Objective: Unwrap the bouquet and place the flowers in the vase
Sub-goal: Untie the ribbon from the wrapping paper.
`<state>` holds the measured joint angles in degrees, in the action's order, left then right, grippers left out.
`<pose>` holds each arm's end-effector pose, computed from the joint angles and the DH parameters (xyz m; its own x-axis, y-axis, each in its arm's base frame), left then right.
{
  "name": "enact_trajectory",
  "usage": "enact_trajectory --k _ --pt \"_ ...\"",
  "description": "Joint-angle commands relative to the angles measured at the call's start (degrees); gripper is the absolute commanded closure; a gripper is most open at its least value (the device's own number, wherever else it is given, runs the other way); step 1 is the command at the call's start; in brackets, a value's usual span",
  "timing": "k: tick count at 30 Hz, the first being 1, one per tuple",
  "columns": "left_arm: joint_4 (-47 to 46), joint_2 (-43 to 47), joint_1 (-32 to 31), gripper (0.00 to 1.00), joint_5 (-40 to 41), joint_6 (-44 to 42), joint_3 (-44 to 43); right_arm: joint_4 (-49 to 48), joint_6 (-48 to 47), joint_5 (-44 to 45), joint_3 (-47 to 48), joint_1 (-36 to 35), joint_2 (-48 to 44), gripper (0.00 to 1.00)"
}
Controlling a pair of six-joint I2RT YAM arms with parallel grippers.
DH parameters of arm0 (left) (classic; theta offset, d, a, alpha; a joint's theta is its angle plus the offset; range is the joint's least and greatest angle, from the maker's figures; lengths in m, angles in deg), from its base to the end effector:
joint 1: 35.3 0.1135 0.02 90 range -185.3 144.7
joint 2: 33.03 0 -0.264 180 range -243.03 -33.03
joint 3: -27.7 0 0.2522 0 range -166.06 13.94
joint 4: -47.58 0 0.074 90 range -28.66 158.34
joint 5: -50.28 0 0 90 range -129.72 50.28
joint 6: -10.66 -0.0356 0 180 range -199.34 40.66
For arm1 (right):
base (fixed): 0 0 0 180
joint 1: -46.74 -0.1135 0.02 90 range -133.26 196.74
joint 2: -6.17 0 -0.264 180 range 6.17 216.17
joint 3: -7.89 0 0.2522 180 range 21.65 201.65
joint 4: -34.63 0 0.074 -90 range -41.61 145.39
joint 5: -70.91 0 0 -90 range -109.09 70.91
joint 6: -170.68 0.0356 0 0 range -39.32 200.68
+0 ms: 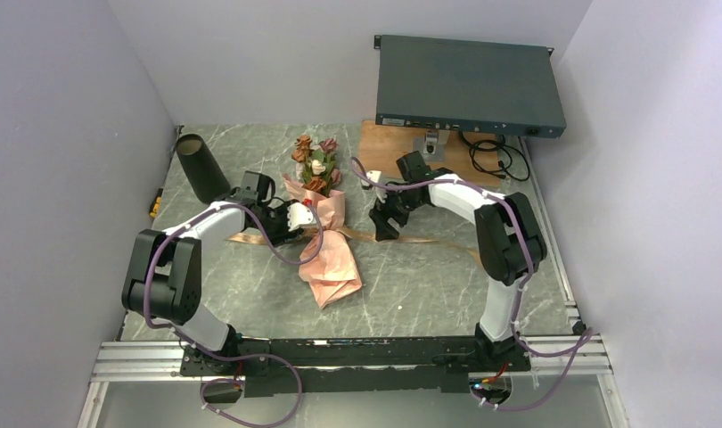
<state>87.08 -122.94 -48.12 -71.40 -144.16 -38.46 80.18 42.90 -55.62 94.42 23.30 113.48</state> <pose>0.2858 -0.0842 0.1828 0.0090 0.7878 -0.6159 0.9664 0.1514 0.2078 0.3361 0.1688 0.1821 -0.3340 -0.6814 -0.6513 -0.9407 0.2844 0.1849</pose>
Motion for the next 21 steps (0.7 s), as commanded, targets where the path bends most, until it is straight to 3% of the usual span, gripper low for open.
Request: enact_trajectory --k 1,10,13,16,19,21 --pt "-2.26 -0.72 -0.98 0.45 -1.37 1.63 0.63 -4.94 4.79 -2.41 3.94 -2.74 3.04 0.19" --pt "-3.26 -2.9 -1.86 0.44 -1.04 1.59 0.75 -6.89 7.54 -4.84 8.1 -5.76 9.5 0.19" --pt "-3.62 -3.83 -1.86 0.47 -0.53 1.93 0.46 -6.71 7.8 -4.57 8.52 -6.16 10.71 0.27" --pt "-3.68 -4.24 -1.86 0.63 0.75 2.18 0.14 -6.25 7.53 -3.47 8.09 -6.27 11.25 0.5" --pt "-2.71 -3.93 -1.37 0.95 1.13 2.43 -0.03 -5.39 6.84 -1.94 7.08 -6.27 11.02 0.82" --pt "-2.7 -3.03 -0.57 1.0 0.7 2.44 0.5 -5.41 7.36 -1.79 6.35 -6.14 10.55 1.0"
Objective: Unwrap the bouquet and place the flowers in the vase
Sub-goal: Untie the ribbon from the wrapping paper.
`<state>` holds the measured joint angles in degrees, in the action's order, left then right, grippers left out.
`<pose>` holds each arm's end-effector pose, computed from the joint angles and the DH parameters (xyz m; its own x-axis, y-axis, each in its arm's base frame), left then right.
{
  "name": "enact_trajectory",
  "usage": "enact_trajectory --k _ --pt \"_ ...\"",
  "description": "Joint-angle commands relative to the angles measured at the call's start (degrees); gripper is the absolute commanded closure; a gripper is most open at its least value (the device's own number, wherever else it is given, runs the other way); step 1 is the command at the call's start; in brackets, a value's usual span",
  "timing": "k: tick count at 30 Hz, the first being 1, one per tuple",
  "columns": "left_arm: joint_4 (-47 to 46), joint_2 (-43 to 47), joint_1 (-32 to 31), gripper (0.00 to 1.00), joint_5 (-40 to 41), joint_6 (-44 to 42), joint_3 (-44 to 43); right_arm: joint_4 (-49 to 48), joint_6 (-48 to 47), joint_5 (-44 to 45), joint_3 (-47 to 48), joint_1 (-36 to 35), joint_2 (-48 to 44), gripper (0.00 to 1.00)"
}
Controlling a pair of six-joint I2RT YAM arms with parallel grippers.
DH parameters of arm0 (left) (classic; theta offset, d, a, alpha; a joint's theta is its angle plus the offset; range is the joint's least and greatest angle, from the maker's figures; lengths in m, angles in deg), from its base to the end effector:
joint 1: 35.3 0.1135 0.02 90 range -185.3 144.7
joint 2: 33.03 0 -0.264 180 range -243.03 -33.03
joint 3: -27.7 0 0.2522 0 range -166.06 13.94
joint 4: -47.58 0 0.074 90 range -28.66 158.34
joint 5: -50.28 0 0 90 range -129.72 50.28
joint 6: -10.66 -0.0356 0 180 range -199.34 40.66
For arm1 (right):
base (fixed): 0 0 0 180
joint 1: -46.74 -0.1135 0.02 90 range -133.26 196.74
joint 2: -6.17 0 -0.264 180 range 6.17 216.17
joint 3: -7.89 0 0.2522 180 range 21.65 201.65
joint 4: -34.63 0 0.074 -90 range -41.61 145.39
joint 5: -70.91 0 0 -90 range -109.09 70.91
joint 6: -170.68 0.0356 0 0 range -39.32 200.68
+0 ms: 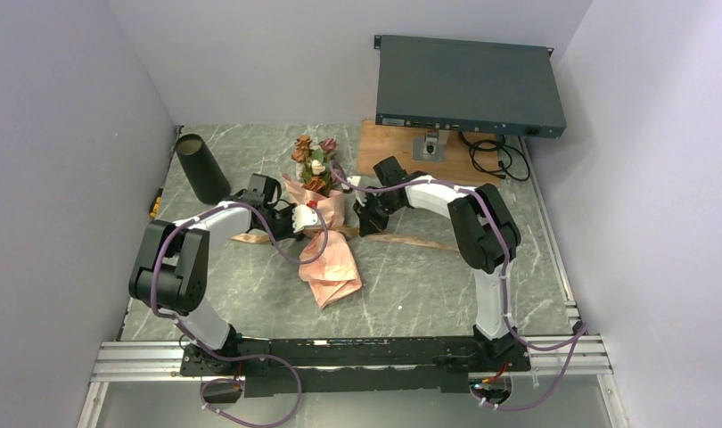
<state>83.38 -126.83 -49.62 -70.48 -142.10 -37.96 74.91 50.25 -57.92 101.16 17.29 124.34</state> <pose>0.2918 -0.0933 0.1640 -0.0159 0.7926 -0.6096 0.9708 0.1581 0.1803 0.3514 0.2240 0.1477 -0.3714 -0.6628 -0.6502 -0.9282 0.2473 0.2781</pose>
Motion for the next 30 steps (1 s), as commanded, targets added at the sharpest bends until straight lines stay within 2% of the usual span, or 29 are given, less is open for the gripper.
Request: enact_trajectory --k 1,11,19,30 --pt "0.89 1.31 1.23 1.0 -0.21 0.3 0.3 -0.19 0.18 0.58 -0.71 -0.12 -0.68 1.0" --pt "1.8 3.3 7.27 1.0 2.01 -2.77 1.85 -3.34 2.63 6.34 -4.27 -0.16 -4.66 1.0" --pt "1.31 3.72 9.93 1.0 3.16 -4.74 2.42 -0.64 -1.77 10.91 -6.32 0.18 -7.62 1.0" --pt "2.93 4.5 17.5 1.0 3.2 -10.05 2.24 0.87 -4.45 11.67 -12.2 2.42 -11.93 1.0"
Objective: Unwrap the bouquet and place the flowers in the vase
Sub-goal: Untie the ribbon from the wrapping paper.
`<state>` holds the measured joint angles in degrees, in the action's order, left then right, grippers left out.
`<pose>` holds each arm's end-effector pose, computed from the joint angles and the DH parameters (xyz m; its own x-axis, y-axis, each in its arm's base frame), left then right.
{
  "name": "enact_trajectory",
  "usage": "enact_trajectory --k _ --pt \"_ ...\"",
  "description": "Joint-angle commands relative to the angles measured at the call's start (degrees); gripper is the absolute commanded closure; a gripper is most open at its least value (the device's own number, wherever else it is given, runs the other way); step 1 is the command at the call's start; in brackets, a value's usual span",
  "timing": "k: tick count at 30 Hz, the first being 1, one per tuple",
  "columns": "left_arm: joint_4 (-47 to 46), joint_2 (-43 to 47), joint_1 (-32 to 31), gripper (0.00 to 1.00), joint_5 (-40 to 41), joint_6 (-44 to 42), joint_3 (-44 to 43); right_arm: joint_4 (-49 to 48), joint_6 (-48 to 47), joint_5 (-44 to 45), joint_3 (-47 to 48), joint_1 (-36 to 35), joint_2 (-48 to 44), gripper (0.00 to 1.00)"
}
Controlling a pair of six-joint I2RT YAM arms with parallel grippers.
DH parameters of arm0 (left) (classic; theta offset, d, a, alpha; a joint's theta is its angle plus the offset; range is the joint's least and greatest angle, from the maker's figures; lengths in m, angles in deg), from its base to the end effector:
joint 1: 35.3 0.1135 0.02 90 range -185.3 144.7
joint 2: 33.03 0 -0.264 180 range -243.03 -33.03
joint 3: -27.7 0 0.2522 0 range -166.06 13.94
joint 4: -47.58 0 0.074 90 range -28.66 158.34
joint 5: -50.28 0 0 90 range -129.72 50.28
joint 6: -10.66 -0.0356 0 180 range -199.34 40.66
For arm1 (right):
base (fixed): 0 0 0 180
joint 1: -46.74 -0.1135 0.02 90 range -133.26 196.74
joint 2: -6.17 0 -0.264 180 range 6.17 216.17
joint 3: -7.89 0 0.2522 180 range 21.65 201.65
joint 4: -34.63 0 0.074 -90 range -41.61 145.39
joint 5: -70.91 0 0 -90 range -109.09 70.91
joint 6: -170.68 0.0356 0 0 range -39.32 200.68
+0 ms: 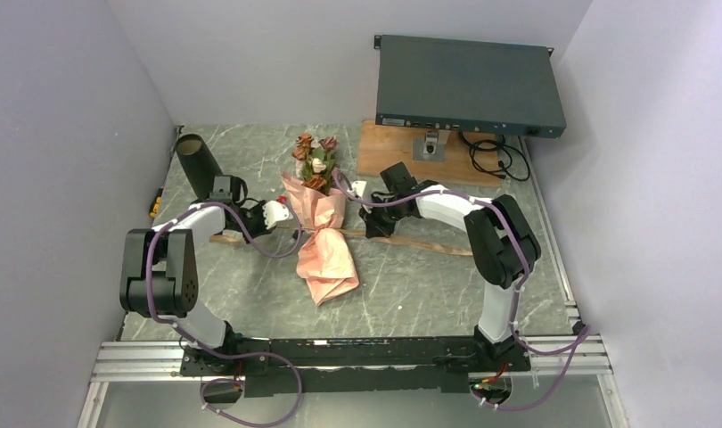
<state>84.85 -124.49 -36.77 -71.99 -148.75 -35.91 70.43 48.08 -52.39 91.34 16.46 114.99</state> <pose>0.2929 -0.0265 0.1652 -0.0884 0.7941 -0.6014 0.9356 0.2734 0.2235 0.3210 0.2100 0.1644 -0.2871 -0.6891 -0.6654 -0.9552 0.2576 0.1454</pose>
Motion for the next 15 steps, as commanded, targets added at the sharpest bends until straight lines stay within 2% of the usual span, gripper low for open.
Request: enact_trajectory --k 1,15 --pt "1.36 2.24 5.07 1.0 4.76 -3.64 0.19 5.38 -2.29 6.09 -2.58 3.41 -2.71 1.0" --pt "1.04 2.08 11.08 1.0 7.66 -9.06 2.52 5.91 -2.91 5.61 -3.69 4.77 -3.52 1.0"
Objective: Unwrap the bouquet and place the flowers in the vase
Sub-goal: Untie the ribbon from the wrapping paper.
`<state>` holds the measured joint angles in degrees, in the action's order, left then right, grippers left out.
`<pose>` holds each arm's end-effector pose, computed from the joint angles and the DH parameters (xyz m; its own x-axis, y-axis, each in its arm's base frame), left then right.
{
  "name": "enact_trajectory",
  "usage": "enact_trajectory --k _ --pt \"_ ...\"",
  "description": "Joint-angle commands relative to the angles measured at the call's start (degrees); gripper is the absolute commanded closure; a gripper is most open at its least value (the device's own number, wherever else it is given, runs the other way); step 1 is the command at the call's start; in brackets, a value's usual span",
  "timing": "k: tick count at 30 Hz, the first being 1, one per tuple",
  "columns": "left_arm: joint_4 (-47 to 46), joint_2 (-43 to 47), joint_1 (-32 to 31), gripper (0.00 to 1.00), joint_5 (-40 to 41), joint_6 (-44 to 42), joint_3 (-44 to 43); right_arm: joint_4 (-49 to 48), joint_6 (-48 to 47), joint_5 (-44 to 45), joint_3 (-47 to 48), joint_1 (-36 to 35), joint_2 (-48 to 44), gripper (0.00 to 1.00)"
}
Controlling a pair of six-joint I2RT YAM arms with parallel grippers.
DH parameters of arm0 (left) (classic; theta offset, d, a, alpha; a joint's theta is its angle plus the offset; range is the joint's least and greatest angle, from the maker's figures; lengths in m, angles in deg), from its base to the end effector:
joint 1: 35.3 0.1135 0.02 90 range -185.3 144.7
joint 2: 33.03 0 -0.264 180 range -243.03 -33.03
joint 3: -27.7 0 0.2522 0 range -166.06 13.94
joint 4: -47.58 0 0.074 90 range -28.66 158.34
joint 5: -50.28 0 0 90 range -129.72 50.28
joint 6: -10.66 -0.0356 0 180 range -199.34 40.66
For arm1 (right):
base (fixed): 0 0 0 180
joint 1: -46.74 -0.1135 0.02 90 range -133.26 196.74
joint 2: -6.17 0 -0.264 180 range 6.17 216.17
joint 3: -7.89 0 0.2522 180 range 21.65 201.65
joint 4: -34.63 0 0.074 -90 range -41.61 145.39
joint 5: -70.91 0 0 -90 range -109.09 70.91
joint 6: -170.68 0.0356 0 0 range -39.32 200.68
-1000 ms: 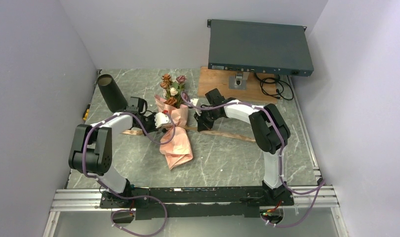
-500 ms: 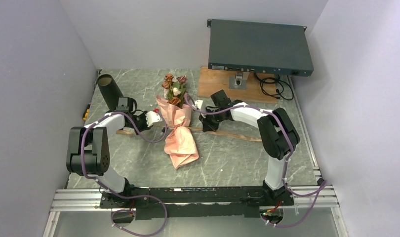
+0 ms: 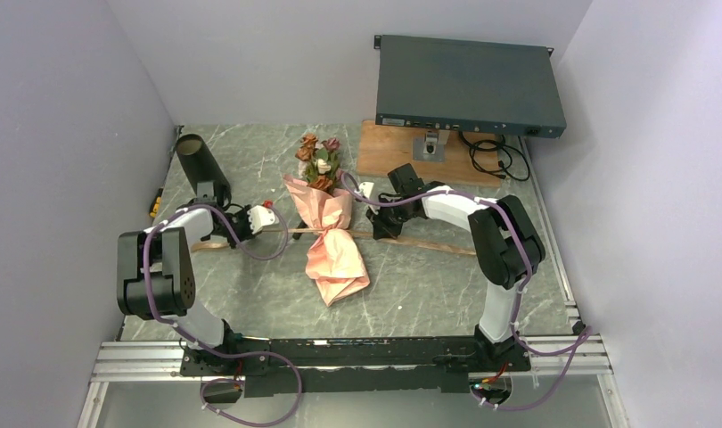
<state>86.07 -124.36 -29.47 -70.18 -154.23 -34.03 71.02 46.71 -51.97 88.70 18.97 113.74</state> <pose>0.2848 0.0109 0.1557 -0.1434 0.8219 -0.5513 0.9173 0.3195 0.2376 0.3200 0.1903 0.1589 -0.3148 -0.6961 -0.6452 -0.9455 0.2892 0.1493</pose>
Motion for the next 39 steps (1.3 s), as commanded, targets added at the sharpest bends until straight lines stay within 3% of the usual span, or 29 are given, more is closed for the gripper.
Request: enact_trajectory --k 1,18,20,22,23,26,27,34,39 --pt "-0.56 1.82 4.29 1.0 6.16 -3.93 0.78 5.32 -1.53 5.2 -1.04 2.28 -2.28 1.0" --pt "-4.18 -3.24 9.8 1.0 10.37 -8.69 1.19 5.14 -1.67 4.97 -2.88 2.82 -3.06 1.0" --pt "-2.95 -3.22 9.86 1.0 9.33 -8.53 0.05 5.29 -1.12 4.42 -2.52 2.81 -2.94 1.0" --pt "3.94 -2.27 9.72 1.0 4.76 -8.96 -2.45 5.48 -0.55 3.6 -1.87 2.81 -2.74 1.0" --pt "6.54 -1.59 9.33 0.92 2.57 -8.91 -3.5 5.6 -0.16 3.15 -1.45 2.81 -2.67 1.0" --pt "12.69 1.45 6.5 0.27 -3.65 -8.31 -5.63 5.91 0.66 1.9 -0.56 2.64 -2.05 1.0" --pt "13.7 2.5 5.37 0.17 -5.29 -7.36 -6.11 5.97 0.85 1.68 -0.25 2.57 -1.9 1.0" --pt "13.36 7.64 -6.23 0.15 -10.67 4.53 -7.85 5.96 1.84 0.32 0.54 1.87 -1.22 1.0" --pt "5.49 4.06 -16.15 0.27 -8.58 13.52 -8.82 5.76 2.56 -0.16 0.79 1.28 -1.22 1.0"
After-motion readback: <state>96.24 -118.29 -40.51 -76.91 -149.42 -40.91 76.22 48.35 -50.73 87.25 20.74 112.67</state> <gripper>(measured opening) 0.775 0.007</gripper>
